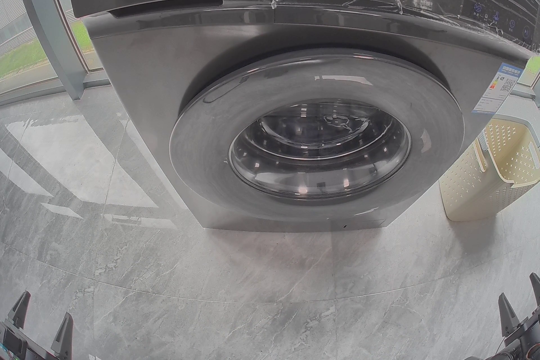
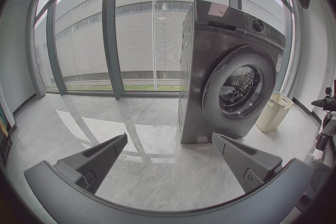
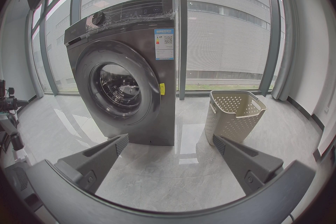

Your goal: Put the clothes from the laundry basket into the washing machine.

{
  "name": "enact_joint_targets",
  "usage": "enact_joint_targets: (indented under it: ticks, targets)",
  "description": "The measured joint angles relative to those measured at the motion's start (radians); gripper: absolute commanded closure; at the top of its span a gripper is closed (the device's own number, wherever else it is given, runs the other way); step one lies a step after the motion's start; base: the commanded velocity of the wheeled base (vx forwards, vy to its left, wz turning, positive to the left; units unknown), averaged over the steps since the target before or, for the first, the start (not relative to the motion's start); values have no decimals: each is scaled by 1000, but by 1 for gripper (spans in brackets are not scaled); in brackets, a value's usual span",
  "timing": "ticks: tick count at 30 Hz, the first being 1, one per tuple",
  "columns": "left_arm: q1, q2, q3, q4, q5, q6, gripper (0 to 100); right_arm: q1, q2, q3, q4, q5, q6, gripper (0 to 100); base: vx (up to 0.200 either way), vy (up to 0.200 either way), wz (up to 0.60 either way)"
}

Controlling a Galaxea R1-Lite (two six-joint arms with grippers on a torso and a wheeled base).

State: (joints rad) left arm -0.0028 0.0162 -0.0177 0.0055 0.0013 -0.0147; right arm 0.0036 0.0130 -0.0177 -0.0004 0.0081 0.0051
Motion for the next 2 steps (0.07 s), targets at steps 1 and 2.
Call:
enact_joint_targets:
  ticks: [1, 2]
  targets:
    - [0, 0, 0, 0, 0, 1, 0, 0, 0, 0, 0, 0, 4, 0, 0, 0, 0]
    - [0, 0, 0, 0, 0, 1, 0, 1, 0, 0, 0, 0, 6, 0, 0, 0, 0]
